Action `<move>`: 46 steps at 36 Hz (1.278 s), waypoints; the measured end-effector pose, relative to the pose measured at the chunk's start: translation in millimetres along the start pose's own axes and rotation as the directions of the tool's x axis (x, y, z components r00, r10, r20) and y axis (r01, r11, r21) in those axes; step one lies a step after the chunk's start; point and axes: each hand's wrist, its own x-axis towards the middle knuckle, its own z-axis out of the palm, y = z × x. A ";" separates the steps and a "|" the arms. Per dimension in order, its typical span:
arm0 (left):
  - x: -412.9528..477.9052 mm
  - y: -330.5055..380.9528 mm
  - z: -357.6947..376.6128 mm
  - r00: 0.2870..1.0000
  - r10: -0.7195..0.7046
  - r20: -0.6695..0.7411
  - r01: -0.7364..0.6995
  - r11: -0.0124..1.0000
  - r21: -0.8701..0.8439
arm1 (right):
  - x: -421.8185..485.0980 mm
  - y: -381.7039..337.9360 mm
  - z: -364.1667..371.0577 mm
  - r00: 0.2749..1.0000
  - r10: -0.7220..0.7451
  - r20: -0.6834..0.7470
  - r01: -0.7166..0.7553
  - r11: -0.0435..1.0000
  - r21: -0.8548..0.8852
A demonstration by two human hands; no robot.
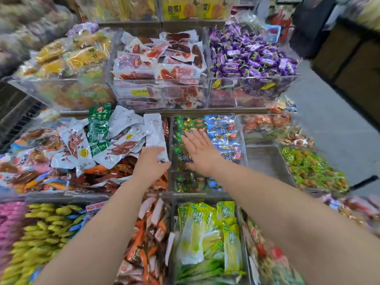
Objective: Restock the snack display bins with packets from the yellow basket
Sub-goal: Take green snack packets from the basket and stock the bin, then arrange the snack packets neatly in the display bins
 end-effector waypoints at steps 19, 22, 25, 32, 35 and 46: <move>-233.7 129.2 235.2 0.741 -0.028 0.671 0.210 0.959 -0.192 | -451.7 43.4 127.9 0.510 0.705 0.492 -0.726 0.047 0.686; -281.2 134.2 274.1 0.587 -0.151 0.795 0.288 0.957 -0.031 | -538.3 26.6 151.8 0.354 0.713 0.606 -0.753 -0.167 0.636; -322.2 135.8 307.9 0.516 -0.239 0.823 0.251 0.960 0.121 | -616.8 6.7 170.1 0.199 0.702 0.684 -0.772 -0.318 0.551; -356.7 157.5 359.2 0.486 -0.258 0.835 0.113 0.966 0.233 | -743.0 -52.4 196.3 -0.136 0.482 0.866 -0.553 -0.762 0.337; -361.3 180.1 381.1 0.477 -0.283 0.832 0.023 0.950 0.310 | -769.1 -63.5 197.7 -0.156 0.415 0.896 -0.428 -0.846 0.317; -364.7 265.8 475.9 0.387 -0.119 0.914 -0.245 0.943 0.226 | -801.4 -27.4 199.9 -0.329 0.303 0.894 0.151 -0.918 0.367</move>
